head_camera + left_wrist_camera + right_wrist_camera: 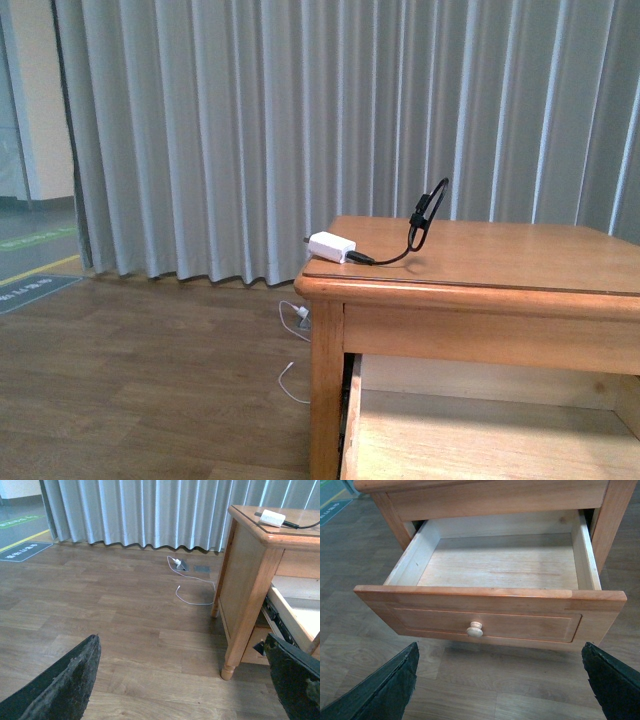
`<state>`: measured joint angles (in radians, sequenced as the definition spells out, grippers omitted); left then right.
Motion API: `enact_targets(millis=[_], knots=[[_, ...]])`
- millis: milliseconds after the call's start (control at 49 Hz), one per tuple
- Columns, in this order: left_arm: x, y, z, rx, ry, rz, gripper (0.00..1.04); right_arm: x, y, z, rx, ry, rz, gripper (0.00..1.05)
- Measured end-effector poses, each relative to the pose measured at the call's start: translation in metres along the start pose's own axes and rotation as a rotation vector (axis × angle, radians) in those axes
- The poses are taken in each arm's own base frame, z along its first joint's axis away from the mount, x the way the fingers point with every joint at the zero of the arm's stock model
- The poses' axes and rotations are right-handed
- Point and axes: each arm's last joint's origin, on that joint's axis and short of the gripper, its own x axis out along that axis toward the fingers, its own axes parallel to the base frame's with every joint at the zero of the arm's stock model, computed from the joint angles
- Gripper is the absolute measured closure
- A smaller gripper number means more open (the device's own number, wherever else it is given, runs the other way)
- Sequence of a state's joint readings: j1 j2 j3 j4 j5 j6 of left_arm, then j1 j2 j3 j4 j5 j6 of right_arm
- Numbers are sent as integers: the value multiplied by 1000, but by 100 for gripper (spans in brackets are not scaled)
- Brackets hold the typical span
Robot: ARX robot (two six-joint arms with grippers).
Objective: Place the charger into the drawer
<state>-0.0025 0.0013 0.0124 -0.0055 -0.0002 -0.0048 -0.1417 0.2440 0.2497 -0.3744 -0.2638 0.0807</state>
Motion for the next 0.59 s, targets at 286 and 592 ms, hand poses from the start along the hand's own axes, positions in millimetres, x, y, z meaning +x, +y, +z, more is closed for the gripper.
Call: enact_targets(millis=[286, 592], knots=[[0, 0, 0, 0, 0, 0, 6, 0, 0, 0, -2, 0, 0, 8], [0, 0, 0, 0, 0, 0, 6, 4, 4, -8, -146, -363, -108, 17]])
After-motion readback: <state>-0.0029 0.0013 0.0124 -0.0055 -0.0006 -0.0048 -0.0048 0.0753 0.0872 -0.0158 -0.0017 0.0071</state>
